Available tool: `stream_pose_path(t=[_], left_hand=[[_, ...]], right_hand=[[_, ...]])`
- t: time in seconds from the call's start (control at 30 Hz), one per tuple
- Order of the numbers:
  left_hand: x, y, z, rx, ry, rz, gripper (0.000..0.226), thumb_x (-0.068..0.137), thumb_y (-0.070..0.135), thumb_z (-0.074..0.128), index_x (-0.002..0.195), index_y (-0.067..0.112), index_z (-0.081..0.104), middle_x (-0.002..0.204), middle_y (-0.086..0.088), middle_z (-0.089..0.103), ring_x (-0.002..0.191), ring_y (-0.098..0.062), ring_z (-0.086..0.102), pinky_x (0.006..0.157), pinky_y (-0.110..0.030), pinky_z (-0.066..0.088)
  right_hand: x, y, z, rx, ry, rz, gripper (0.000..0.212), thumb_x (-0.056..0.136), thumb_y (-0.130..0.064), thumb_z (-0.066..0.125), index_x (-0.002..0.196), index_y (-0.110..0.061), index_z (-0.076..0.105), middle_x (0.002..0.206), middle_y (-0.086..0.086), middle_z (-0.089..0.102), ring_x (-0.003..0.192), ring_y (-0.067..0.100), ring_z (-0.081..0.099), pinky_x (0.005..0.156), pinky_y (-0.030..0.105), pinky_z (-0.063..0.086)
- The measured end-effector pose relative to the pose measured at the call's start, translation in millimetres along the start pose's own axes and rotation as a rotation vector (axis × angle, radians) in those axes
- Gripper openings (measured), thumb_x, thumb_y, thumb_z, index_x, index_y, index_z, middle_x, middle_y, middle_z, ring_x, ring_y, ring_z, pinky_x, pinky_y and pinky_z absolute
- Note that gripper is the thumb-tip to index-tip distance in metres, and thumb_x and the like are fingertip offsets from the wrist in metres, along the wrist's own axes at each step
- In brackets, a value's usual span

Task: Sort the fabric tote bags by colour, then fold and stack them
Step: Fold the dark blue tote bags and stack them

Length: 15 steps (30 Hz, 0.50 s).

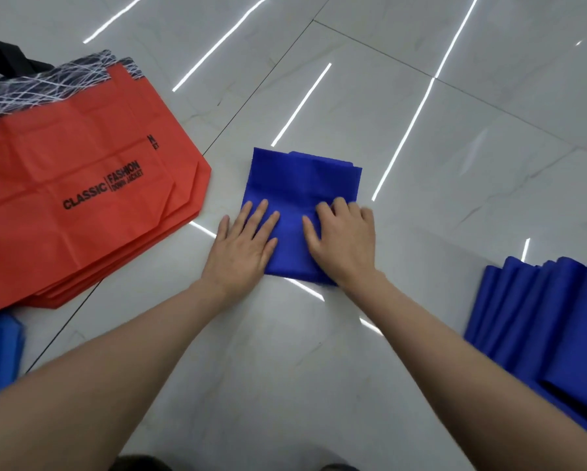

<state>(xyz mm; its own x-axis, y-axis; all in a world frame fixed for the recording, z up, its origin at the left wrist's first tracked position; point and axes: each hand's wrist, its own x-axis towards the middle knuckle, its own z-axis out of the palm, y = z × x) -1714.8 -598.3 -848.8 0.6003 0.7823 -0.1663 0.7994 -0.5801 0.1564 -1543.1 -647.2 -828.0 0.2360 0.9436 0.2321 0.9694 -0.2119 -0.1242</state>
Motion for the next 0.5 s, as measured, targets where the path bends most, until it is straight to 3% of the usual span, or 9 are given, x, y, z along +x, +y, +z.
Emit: stream_pose_path(t=[0.03,0.1,0.13,0.2,0.27,0.37,0.43,0.5], left_hand=[[1,-10,-3,0.012,-0.003,0.058,0.062,0.092,0.045,0.009,0.146,0.021,0.028,0.154,-0.003,0.024,0.143,-0.024,0.02,0.112,-0.049,0.017],[5,-29,-7,0.042,-0.013,0.171,0.061,0.094,0.047,0.008,0.146,0.021,0.028,0.154,-0.002,0.025,0.142,-0.023,0.021,0.113,-0.047,0.013],[7,-36,-8,0.07,0.0,0.218,0.061,0.096,0.048,0.007,0.146,0.022,0.029,0.153,-0.002,0.026,0.142,-0.023,0.022,0.113,-0.045,0.01],[11,-47,-8,0.123,0.058,0.258,0.058,0.099,0.047,0.008,0.144,0.022,0.034,0.151,-0.003,0.032,0.139,-0.025,0.028,0.11,-0.044,0.008],[14,-45,-13,0.127,0.134,0.159,0.048,0.099,0.038,0.022,0.141,0.024,0.04,0.151,-0.004,0.032,0.139,-0.028,0.026,0.11,-0.049,0.008],[21,-8,-20,-0.004,0.196,-0.188,0.045,0.094,0.017,0.04,0.139,0.015,0.043,0.155,-0.006,0.021,0.143,-0.028,0.015,0.112,-0.052,0.007],[20,18,-16,-0.11,0.225,-0.345,0.044,0.096,0.022,0.036,0.137,0.008,0.044,0.153,-0.01,0.027,0.142,-0.027,0.022,0.112,-0.05,0.015],[12,28,-4,-0.142,0.241,-0.371,0.049,0.095,0.028,0.03,0.138,0.007,0.044,0.149,-0.011,0.034,0.139,-0.027,0.031,0.109,-0.05,0.026]], right_hand=[[10,1,1,-0.033,0.035,-0.088,0.028,0.085,-0.033,0.046,0.091,-0.013,0.065,0.091,0.009,0.062,0.08,0.031,0.058,0.075,0.038,0.038],[25,2,6,-0.1,-0.019,-0.311,0.037,0.086,-0.035,0.045,0.114,-0.019,0.065,0.116,0.011,0.062,0.104,0.036,0.057,0.096,0.045,0.036],[32,1,10,-0.126,-0.11,-0.383,0.045,0.09,-0.041,0.04,0.128,-0.025,0.057,0.135,0.011,0.053,0.121,0.039,0.048,0.107,0.049,0.029],[48,0,12,-0.153,-0.353,-0.338,0.054,0.095,-0.057,0.029,0.145,-0.039,0.03,0.157,0.008,0.019,0.139,0.044,0.018,0.113,0.055,0.01],[59,1,15,-0.123,-0.452,-0.136,0.059,0.093,-0.065,0.022,0.147,-0.046,0.013,0.159,0.007,0.004,0.138,0.044,0.014,0.11,0.054,0.011],[56,-7,15,-0.101,-0.369,0.074,0.059,0.093,-0.064,0.024,0.148,-0.042,0.017,0.153,0.012,0.017,0.12,0.038,0.034,0.096,0.045,0.029],[46,-17,15,-0.06,-0.342,0.191,0.059,0.095,-0.06,0.025,0.149,-0.037,0.017,0.149,0.014,0.023,0.113,0.036,0.038,0.085,0.04,0.037],[30,-19,12,-0.03,-0.337,0.255,0.059,0.096,-0.058,0.027,0.149,-0.035,0.018,0.144,0.015,0.029,0.109,0.033,0.041,0.071,0.035,0.038]])
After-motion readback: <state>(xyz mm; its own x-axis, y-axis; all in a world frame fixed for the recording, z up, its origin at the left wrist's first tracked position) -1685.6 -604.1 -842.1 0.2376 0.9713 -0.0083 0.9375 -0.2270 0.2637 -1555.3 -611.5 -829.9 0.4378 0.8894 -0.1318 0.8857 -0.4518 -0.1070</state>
